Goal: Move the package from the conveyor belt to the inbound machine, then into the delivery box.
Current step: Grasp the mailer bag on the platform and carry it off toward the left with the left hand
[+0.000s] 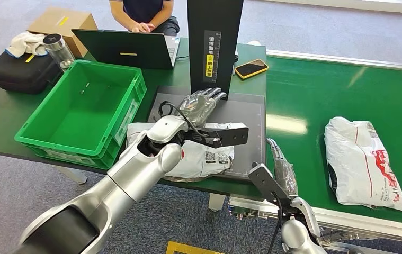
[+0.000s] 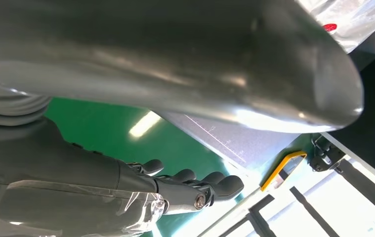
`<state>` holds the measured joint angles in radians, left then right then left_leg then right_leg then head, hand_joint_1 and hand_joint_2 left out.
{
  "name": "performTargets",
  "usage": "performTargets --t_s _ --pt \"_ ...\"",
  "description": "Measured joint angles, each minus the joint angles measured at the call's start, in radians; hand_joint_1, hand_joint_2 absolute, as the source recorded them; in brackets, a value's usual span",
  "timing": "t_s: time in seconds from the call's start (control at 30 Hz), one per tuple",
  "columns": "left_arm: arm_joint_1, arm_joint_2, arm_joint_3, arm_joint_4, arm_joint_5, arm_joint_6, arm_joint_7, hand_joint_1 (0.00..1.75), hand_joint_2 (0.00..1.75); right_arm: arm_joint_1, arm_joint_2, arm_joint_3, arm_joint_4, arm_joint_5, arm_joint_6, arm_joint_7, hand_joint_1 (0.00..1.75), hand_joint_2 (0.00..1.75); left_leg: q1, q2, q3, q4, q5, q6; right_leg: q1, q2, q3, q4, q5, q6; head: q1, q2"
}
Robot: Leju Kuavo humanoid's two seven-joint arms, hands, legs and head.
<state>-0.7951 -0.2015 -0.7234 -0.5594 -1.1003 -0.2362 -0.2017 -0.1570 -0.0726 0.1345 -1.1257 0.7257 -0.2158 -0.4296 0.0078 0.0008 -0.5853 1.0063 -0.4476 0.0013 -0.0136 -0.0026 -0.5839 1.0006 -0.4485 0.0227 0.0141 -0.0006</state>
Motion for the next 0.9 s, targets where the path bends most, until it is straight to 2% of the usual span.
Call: performTargets --t_s 0.2,0.37,0.5,0.9 --pt "0.0 -0.009 -0.059 0.086 -0.019 -0.056 -0.008 0.0 1.75 -0.001 0.0 0.0 0.001 0.001 -0.001 -0.007 0.0 0.0 0.0 0.0 0.0 0.0 0.0 0.0 0.0 0.0 0.0 0.0 0.0 0.0 0.0 0.0" --pt "0.013 -0.004 -0.14 0.15 -0.08 -0.208 -0.108 0.0 1.75 -0.01 0.0 0.0 0.013 -0.002 -0.006 -0.028 0.0 0.0 0.0 0.0 0.0 0.0 0.0 0.0 0.0 0.0 0.0 0.0 0.0 0.0 0.0 0.0" --pt "0.03 0.002 -0.199 0.185 -0.091 -0.218 -0.124 0.0 1.75 -0.017 0.0 0.0 0.028 -0.003 -0.014 -0.035 0.0 0.0 0.0 0.0 0.0 0.0 0.0 0.0 0.0 0.0 0.0 0.0 0.0 0.0 0.0 0.0" --pt "0.015 0.003 -0.273 0.22 -0.091 -0.26 -0.163 0.02 1.75 -0.02 -0.005 0.0 0.058 -0.023 -0.039 -0.053 0.0 0.0 0.0 0.0 0.001 0.0 0.0 0.0 0.0 0.0 0.002 0.0 0.0 0.0 0.0 0.0"
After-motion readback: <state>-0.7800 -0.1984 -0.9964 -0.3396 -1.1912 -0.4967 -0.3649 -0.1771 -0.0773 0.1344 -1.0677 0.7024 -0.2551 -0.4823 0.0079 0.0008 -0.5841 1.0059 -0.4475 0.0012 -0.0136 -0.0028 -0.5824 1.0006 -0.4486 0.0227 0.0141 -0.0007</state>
